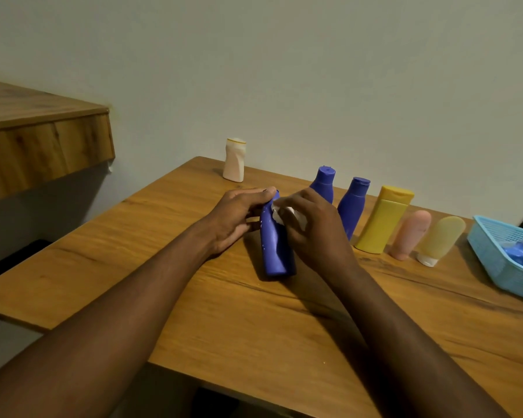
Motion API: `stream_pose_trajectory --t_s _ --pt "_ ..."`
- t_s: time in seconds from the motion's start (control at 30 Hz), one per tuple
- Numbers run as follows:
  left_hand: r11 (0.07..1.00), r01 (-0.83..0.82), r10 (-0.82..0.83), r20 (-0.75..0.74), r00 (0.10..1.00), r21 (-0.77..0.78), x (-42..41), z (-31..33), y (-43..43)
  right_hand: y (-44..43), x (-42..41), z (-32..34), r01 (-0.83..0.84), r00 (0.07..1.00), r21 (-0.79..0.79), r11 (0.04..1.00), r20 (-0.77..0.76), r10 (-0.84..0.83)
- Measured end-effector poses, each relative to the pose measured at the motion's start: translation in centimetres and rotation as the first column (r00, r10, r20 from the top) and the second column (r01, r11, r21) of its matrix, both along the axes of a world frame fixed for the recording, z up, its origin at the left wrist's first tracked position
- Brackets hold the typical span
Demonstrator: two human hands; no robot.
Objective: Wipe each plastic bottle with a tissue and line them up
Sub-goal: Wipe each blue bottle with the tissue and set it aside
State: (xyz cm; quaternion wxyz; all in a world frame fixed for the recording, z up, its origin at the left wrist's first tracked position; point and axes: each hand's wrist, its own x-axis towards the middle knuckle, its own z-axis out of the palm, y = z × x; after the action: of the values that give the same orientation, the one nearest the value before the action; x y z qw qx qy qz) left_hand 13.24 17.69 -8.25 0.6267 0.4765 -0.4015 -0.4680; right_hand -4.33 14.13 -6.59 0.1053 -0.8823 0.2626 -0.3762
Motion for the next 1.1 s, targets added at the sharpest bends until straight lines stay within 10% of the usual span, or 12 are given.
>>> stream_pose_trajectory --t_s 0.27,0.63,0.97,1.1 --pt "0.996 -0.093 0.093 -0.029 0.995 0.017 0.2 -0.2 -0.4 0.9 -1.5 0.3 -0.195 0.949 0.163 0.967 -0.216 0.228" --pt "0.999 -0.044 0.047 -0.086 0.995 0.03 -0.4 0.2 -0.3 0.5 -0.4 0.3 0.016 1.0 0.03 0.999 0.001 -0.016" --pt "0.996 -0.09 0.091 0.019 0.996 -0.019 -0.4 0.3 0.3 0.5 -1.9 0.8 -0.245 0.933 0.306 0.92 -0.183 0.309" --pt "0.996 -0.065 0.065 -0.005 0.998 -0.058 -0.4 0.4 0.4 0.5 -1.7 0.7 -0.161 0.978 0.168 0.973 -0.103 0.18"
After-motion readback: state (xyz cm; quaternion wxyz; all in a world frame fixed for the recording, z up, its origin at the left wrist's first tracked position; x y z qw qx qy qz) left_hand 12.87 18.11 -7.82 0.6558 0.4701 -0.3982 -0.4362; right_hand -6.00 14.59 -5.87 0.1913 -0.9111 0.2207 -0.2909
